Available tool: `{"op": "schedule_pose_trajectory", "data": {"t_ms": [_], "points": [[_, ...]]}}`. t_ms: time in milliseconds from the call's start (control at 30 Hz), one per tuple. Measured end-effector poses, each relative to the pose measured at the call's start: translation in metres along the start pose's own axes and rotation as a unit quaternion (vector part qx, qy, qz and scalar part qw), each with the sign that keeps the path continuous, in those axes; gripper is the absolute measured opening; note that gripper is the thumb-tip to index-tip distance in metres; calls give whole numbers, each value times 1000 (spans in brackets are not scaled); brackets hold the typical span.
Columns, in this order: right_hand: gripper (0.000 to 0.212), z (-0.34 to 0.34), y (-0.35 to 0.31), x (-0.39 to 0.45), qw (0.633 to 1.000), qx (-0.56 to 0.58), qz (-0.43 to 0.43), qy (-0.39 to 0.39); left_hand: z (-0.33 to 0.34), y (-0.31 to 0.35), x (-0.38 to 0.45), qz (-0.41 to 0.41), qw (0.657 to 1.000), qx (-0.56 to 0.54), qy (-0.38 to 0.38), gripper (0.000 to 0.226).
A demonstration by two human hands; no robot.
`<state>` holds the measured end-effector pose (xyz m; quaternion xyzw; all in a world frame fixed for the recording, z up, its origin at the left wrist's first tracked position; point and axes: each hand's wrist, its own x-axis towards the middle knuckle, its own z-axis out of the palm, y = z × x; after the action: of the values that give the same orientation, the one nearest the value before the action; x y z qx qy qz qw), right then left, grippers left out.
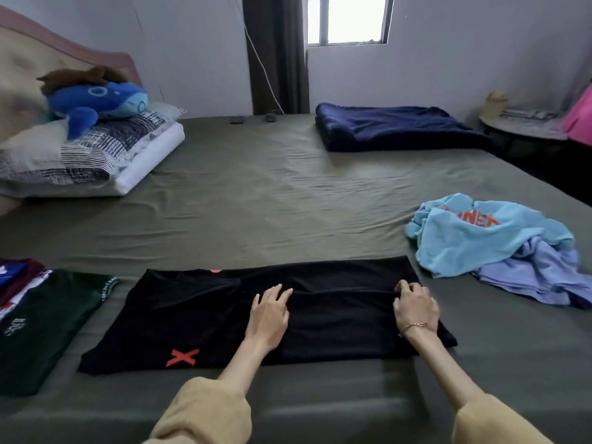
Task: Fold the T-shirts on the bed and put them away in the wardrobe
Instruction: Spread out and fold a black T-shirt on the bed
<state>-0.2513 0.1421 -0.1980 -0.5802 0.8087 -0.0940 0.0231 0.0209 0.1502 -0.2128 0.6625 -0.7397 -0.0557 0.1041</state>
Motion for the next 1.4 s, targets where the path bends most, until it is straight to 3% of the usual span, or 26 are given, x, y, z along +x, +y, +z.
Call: {"op": "schedule_pose_trajectory", "data": {"t_ms": [133, 233, 333, 433, 533, 633, 767, 933, 1033, 1167, 1333, 1400], "points": [[33, -3, -2, 1, 998, -59, 26, -15, -5, 3, 5, 3, 999, 6, 40, 45], [35, -3, -12, 2, 997, -78, 11, -2, -12, -5, 14, -74, 994, 49, 61, 49], [46, 2, -24, 5, 998, -30, -54, -3, -20, -14, 23, -143, 985, 100, 6, 58], [50, 6, -35, 9, 988, 25, -131, -84, -21, -22, 30, -148, 978, 135, -61, 66], [51, 10, -36, 13, 979, 50, -121, -159, -21, -28, 37, -161, 973, 126, -107, 68], [54, 13, -28, 14, 979, 12, -110, -169, -22, -28, 42, -164, 971, 117, -126, 70], [53, 15, -21, 13, 988, 24, -76, -130, -17, -26, 42, -171, 972, 89, -136, 70], [47, 4, 0, 16, 991, 50, 124, 17, -15, -28, 45, -168, 972, 97, -135, 67], [53, -1, 5, 20, 983, 73, 169, 10, -14, -24, 43, -166, 975, 101, -112, 65], [48, -3, -4, 24, 980, 84, 178, -36, -11, -17, 36, -134, 988, 75, -24, 57], [42, -14, -34, 24, 963, 203, 163, -71, -20, -24, 31, -101, 989, 44, 96, 36], [43, -18, -57, 22, 952, 256, 137, -94, -27, -30, 29, -98, 989, 21, 108, 30]]}}
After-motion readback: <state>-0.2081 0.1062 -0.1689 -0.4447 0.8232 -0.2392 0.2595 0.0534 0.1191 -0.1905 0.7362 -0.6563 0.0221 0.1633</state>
